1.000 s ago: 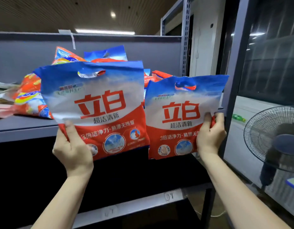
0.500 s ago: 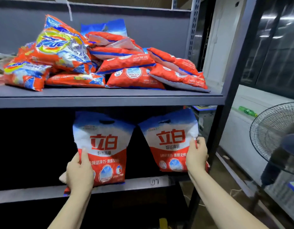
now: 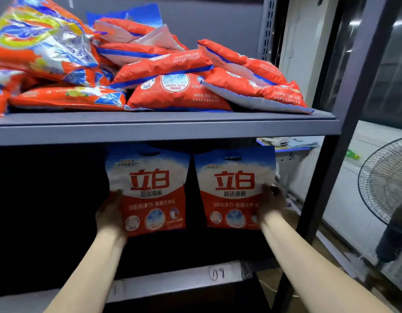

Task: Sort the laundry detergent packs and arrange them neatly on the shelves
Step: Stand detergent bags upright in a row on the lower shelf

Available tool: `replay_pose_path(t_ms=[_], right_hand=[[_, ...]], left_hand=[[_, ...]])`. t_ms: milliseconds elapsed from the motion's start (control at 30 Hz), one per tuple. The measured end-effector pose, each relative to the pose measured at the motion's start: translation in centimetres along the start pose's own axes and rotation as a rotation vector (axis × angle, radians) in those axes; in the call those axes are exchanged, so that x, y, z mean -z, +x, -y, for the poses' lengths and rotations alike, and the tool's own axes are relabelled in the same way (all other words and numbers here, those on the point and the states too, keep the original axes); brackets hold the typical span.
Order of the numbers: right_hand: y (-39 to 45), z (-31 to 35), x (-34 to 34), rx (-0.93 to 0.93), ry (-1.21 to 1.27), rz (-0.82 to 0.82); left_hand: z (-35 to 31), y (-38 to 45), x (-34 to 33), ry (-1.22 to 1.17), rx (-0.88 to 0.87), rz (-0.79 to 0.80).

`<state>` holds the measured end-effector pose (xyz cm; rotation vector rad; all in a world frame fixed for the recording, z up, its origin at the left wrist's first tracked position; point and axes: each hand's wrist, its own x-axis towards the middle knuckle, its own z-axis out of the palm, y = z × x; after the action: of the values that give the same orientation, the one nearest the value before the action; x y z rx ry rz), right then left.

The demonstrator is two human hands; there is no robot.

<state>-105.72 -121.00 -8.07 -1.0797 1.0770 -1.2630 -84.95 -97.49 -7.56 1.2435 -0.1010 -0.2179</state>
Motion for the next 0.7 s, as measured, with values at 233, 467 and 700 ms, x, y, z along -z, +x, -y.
replay_pose_path(t_ms=[233, 467, 700], right_hand=[[5.4, -1.9, -2.9, -0.043, 0.039, 0.079], [9.6, -4.9, -6.0, -0.099, 0.116, 0.048], [13.3, -5.7, -9.4, -0.049, 0.16, 0.083]], left_hand=[[3.1, 6.7, -1.9, -0.163, 0.146, 0.288], [6.9, 11.8, -4.9, -0.173, 0.214, 0.278], [8.2, 14.7, -7.8, -0.207, 0.172, 0.281]])
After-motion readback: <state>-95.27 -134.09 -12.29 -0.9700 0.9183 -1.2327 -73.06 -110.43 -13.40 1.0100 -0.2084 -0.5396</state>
